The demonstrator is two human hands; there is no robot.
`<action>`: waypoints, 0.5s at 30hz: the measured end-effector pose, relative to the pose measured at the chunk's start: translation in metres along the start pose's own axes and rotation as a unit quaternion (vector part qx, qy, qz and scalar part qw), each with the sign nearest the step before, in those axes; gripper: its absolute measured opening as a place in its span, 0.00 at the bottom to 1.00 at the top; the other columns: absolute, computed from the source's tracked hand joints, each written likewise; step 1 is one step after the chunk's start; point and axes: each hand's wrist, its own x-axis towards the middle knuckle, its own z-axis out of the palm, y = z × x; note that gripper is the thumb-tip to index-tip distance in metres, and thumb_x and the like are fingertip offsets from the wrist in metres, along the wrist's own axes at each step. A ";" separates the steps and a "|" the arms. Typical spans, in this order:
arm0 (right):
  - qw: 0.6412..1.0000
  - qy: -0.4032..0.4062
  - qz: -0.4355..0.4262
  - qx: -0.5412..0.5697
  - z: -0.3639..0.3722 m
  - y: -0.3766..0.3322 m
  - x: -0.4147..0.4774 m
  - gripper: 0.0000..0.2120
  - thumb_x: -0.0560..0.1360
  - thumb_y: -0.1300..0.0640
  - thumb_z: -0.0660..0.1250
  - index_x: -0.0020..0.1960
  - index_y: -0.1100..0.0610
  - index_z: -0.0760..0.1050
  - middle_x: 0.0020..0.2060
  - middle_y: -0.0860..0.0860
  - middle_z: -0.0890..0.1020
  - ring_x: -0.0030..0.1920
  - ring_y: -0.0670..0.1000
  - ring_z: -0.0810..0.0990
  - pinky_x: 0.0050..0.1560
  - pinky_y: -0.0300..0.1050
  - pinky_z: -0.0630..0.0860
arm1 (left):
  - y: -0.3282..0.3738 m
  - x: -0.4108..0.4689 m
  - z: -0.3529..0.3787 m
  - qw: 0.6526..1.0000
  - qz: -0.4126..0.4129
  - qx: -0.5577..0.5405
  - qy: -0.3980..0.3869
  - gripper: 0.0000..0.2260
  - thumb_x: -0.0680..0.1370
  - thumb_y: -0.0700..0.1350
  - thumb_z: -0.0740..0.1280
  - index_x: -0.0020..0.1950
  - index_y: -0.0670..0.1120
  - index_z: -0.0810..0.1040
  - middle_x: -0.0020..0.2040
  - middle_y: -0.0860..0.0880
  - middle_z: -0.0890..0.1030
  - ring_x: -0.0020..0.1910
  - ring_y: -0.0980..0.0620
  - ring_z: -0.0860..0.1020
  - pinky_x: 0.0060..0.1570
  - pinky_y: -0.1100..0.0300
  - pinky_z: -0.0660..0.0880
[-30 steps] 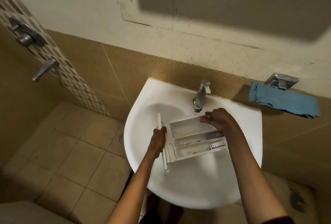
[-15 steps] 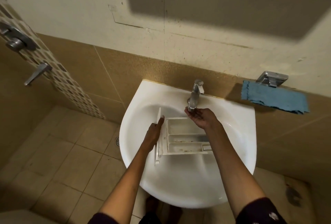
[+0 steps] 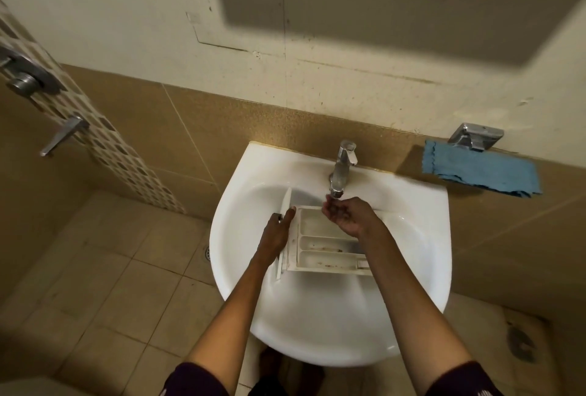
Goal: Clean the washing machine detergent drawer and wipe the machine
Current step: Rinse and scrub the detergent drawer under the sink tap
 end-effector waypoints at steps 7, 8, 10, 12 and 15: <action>0.642 0.037 -0.115 -0.757 -0.010 0.046 -0.026 0.13 0.78 0.62 0.59 0.57 0.67 0.75 0.53 0.61 0.80 0.54 0.58 0.79 0.56 0.46 0.73 | 0.000 0.001 0.003 1.000 -0.001 0.015 0.009 0.28 0.78 0.61 0.54 0.68 0.41 0.67 0.63 0.42 0.75 0.59 0.42 0.75 0.61 0.49 0.72; 0.584 0.069 -0.112 -0.801 -0.015 0.049 -0.032 0.13 0.78 0.62 0.58 0.59 0.66 0.73 0.57 0.60 0.78 0.58 0.59 0.77 0.55 0.46 0.72 | -0.001 0.001 0.003 1.000 -0.001 0.015 0.009 0.29 0.78 0.62 0.54 0.68 0.41 0.67 0.64 0.42 0.75 0.60 0.42 0.75 0.62 0.47 0.71; 0.518 0.098 -0.123 -0.841 -0.022 0.056 -0.036 0.13 0.78 0.61 0.56 0.59 0.63 0.73 0.58 0.58 0.78 0.59 0.58 0.77 0.55 0.45 0.71 | -0.002 0.002 0.005 1.000 0.000 0.013 0.013 0.29 0.78 0.62 0.54 0.69 0.41 0.67 0.64 0.42 0.74 0.60 0.42 0.74 0.62 0.47 0.71; 0.525 0.068 -0.154 -0.834 -0.014 0.065 -0.035 0.14 0.79 0.59 0.55 0.60 0.62 0.74 0.58 0.58 0.79 0.59 0.58 0.77 0.56 0.45 0.71 | -0.002 0.001 0.005 1.000 0.003 0.011 0.019 0.27 0.79 0.61 0.54 0.67 0.41 0.68 0.62 0.42 0.75 0.58 0.43 0.75 0.59 0.51 0.71; 0.584 0.012 -0.178 -0.792 -0.007 0.079 -0.033 0.16 0.80 0.57 0.53 0.61 0.59 0.75 0.59 0.57 0.79 0.58 0.57 0.77 0.56 0.44 0.72 | -0.002 0.003 0.006 1.000 0.006 0.009 0.024 0.25 0.80 0.59 0.55 0.66 0.40 0.69 0.60 0.42 0.76 0.55 0.45 0.75 0.53 0.55 0.70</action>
